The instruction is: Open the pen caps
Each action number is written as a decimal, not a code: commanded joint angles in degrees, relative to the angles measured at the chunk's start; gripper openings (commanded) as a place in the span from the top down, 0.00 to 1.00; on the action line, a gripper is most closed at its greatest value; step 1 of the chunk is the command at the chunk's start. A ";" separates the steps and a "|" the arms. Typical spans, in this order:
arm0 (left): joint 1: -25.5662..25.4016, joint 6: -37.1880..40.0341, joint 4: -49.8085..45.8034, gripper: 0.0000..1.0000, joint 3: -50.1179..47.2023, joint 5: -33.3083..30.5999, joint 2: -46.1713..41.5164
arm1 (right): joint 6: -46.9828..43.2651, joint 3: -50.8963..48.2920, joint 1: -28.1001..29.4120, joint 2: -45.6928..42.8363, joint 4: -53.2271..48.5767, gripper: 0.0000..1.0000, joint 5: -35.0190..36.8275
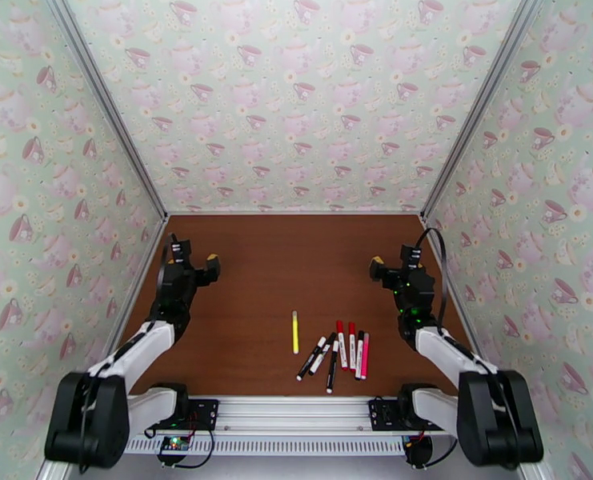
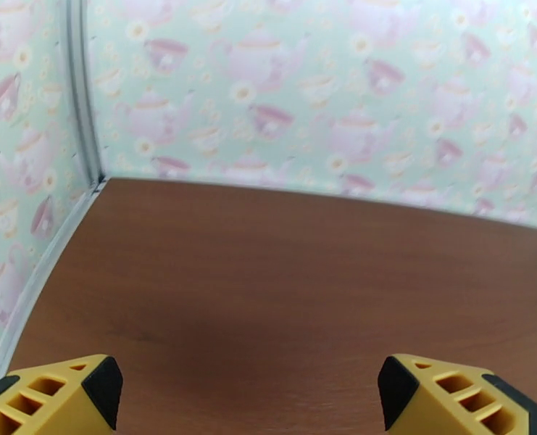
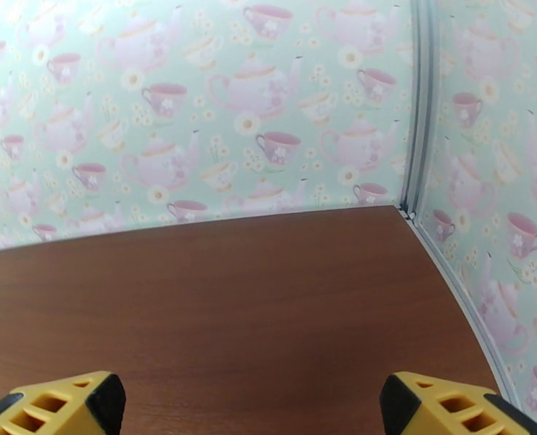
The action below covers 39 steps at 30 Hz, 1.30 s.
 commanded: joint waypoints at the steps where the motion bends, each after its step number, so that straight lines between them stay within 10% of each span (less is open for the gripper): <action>1: -3.11 -8.69 -18.16 0.00 4.53 1.85 -2.53 | 6.94 4.21 0.13 -3.41 -14.40 0.00 -0.54; 9: -18.21 -17.42 -33.31 0.00 9.51 -0.93 -2.67 | 20.52 7.93 2.50 -5.25 -26.78 0.00 -11.72; 21: -37.03 -35.89 -45.45 0.00 16.56 -4.83 11.30 | 20.82 11.17 13.60 -7.22 -44.42 0.00 -6.67; 39: -45.34 -41.21 -48.59 0.20 32.43 3.08 33.26 | 22.49 11.59 19.65 -8.28 -49.83 0.04 -16.76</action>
